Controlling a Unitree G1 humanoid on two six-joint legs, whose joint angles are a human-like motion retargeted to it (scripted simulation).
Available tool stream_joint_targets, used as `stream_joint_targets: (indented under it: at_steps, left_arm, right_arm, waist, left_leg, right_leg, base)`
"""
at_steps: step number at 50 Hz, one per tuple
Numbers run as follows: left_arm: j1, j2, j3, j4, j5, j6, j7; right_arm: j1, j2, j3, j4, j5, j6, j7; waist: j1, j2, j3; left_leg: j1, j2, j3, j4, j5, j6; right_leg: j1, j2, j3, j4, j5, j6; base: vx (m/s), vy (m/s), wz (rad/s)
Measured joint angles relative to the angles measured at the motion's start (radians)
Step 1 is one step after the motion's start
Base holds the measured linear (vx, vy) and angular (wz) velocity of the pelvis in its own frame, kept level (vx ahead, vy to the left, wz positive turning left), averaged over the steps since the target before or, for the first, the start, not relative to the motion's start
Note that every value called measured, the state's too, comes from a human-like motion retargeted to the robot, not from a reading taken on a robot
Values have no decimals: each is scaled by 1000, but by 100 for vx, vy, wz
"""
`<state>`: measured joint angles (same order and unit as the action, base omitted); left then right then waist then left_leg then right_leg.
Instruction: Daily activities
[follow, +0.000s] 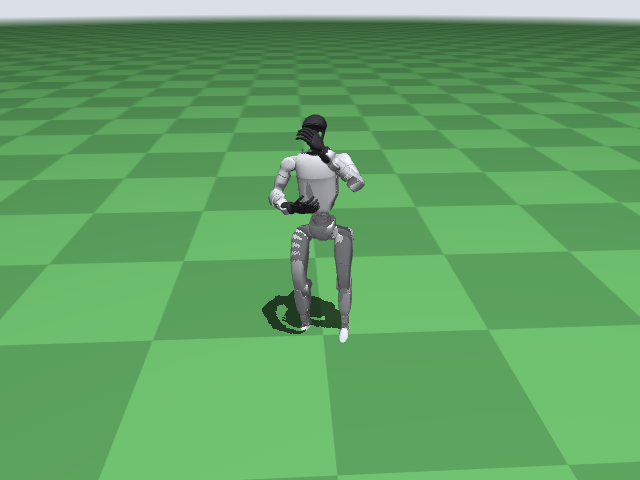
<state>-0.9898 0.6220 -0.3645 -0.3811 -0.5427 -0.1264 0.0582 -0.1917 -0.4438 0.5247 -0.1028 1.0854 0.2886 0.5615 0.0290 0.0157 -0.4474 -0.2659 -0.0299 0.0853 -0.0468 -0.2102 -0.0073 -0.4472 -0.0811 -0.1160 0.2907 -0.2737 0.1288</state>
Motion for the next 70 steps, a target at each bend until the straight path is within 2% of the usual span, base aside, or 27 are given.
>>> stream_joint_targets:
  at_steps: [2,4,12,15,17,26,43,47,48,51,53,55,57,59,63,66,70]
  left_arm:
    - [-21,-8,1,-22,29,-11,31]
    - [-87,5,18,-15,43,-18,57]
    - [-117,50,67,-95,78,-51,101]
    - [-99,71,86,-121,64,-58,91]
    - [-114,91,100,-118,49,-62,83]
    - [-33,122,134,-161,-30,-91,42]
    - [29,225,204,-176,-71,-137,58]
    - [122,274,247,-179,-65,-152,57]
    - [131,295,256,-166,-64,-153,53]
    - [272,347,274,-165,-68,-164,31]
    - [353,390,285,-141,-77,-164,8]
    - [532,395,301,-149,-83,-169,-25]
    - [630,411,306,-112,-98,-156,-60]
    - [805,368,300,-104,-102,-144,-100]
    - [983,261,252,-14,-80,-95,-146]
    - [1025,142,186,105,-12,-55,-135]
    - [970,-32,69,346,111,-5,-65]
  right_arm:
    - [25,20,-24,-88,15,-19,-34]
    - [-20,9,-61,-149,36,-39,-60]
    - [-13,59,-164,-330,67,-101,-148]
    - [0,80,-182,-353,76,-114,-158]
    - [-26,78,-197,-356,90,-121,-161]
    - [18,130,-213,-385,107,-136,-169]
    - [-15,121,-241,-408,61,-171,-218]
    - [-14,111,-246,-416,14,-186,-237]
    - [-42,93,-255,-414,0,-194,-245]
    - [-52,60,-268,-415,-72,-221,-283]
    - [-99,5,-297,-396,-121,-244,-316]
    - [-53,-29,-296,-372,-203,-267,-351]
    - [-81,-88,-305,-317,-278,-286,-385]
    - [-25,-113,-276,-267,-396,-302,-413]
    - [3,-156,-230,-92,-622,-307,-453]
    - [31,-150,-177,95,-805,-293,-462]
    - [52,-102,-81,402,-1035,-268,-456]
  waist:
    - [3,-17,-31]
    - [4,-4,-15]
    - [19,-22,-39]
    - [24,-30,-44]
    - [30,-18,-18]
    - [48,-31,-24]
    - [57,-24,-11]
    - [58,-33,-26]
    - [58,-28,-13]
    - [59,-33,-27]
    - [56,-30,-6]
    - [58,-40,-50]
    - [53,-34,-10]
    - [51,-36,-44]
    - [38,-27,-20]
    - [29,-23,-11]
    - [15,-18,-7]
  left_leg:
    - [-18,-8,11,-17,31,3]
    - [-11,-2,7,-1,13,0]
    - [-34,-14,18,-13,36,3]
    - [-40,-21,18,-14,38,3]
    - [-27,-14,12,-1,15,1]
    - [-29,-20,14,-5,34,3]
    - [-31,-12,11,-5,22,4]
    - [-48,-12,19,-14,39,8]
    - [-44,-9,15,-6,23,6]
    - [-59,-9,23,-18,44,12]
    - [-59,-6,17,-6,22,12]
    - [-90,-13,30,-39,60,18]
    - [-92,-7,21,-12,28,17]
    - [-125,-10,32,-36,60,22]
    - [-142,-3,34,-31,59,23]
    - [-151,4,35,-31,65,23]
    - [-164,13,34,-30,77,27]
  right_leg:
    - [-54,-15,9,55,-4,2]
    - [-20,-5,4,16,5,6]
    - [-75,-24,11,74,-7,17]
    - [-92,-32,12,96,-18,20]
    - [-49,-20,3,50,-12,22]
    - [-67,-35,-2,85,-13,23]
    - [-40,-20,-15,29,-1,23]
    - [-69,-24,-14,41,8,20]
    - [-47,-17,-18,13,10,21]
    - [-74,-21,-19,21,24,17]
    - [-51,-11,-23,-18,25,16]
    - [-119,-22,-14,18,30,13]
    - [-80,-10,-22,-38,35,13]
    - [-132,-17,-18,-31,50,10]
    - [-109,-4,-27,-112,88,8]
    - [-86,8,-32,-183,129,7]
    - [-53,25,-32,-282,196,1]
  base:
    - [0,0,0]
    - [0,0,0]
    - [-1,0,0]
    - [0,0,0]
    - [0,0,0]
    - [0,0,0]
    - [0,0,0]
    - [-1,0,-1]
    - [0,0,0]
    - [-2,0,-3]
    - [0,0,0]
    - [0,0,0]
    - [0,0,0]
    - [-6,1,-13]
    - [-1,0,-3]
    - [-7,0,-12]
    - [-8,0,-13]
